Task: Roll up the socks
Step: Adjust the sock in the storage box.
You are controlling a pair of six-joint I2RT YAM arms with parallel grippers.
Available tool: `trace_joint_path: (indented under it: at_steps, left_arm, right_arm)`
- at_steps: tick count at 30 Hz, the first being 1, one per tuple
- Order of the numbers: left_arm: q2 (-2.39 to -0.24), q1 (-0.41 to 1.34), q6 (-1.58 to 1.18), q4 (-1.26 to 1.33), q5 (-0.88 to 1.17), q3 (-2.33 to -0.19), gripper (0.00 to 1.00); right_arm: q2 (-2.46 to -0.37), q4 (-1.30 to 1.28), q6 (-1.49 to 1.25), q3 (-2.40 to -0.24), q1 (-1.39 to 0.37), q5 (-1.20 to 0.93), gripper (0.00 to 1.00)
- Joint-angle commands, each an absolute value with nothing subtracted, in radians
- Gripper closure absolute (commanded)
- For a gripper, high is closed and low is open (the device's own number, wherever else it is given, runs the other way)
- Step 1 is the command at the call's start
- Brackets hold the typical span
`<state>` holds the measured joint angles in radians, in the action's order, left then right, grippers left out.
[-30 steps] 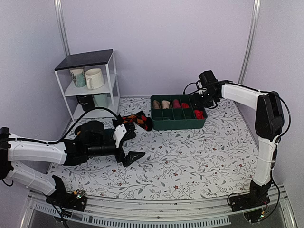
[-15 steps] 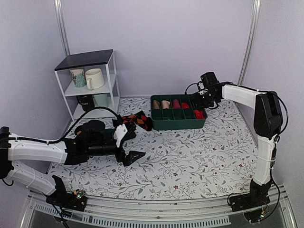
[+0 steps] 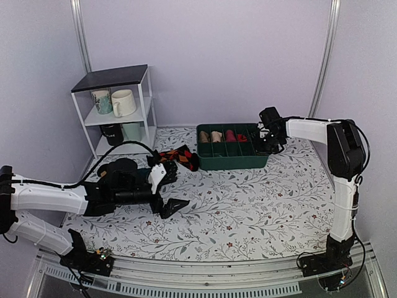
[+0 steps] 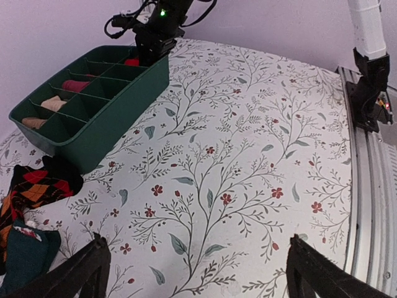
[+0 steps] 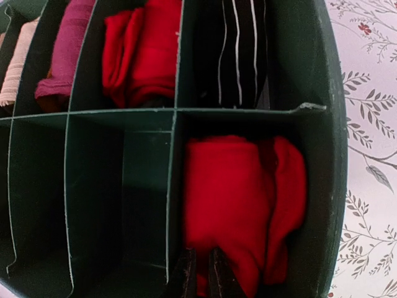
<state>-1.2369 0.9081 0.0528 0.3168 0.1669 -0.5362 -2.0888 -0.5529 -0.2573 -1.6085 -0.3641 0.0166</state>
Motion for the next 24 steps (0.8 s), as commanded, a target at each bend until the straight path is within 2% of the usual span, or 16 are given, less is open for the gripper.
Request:
trace_joint_path:
  at_steps: [1, 10, 17, 24]
  left_arm:
    - [-1.243, 0.895, 0.064, 0.33, 0.163, -0.523, 0.0]
    - [-1.258, 0.894, 0.073, 0.336, 0.164, -0.53, 0.01]
    - [-1.278, 0.895, 0.078, 0.334, 0.172, -0.546, 0.0]
    - [-1.293, 0.893, 0.082, 0.329, 0.175, -0.561, 0.01]
  right_arm:
    - [-2.086, -0.619, -0.285, -1.571, -0.361, 0.055, 0.91]
    - [-2.033, -0.585, -0.273, -1.611, -0.362, 0.019, 0.9]
    - [-1.933, -0.662, -0.248, -1.76, -0.361, 0.013, 0.86]
    - [-1.965, -0.679, -0.234, -1.778, -0.356, 0.014, 0.86]
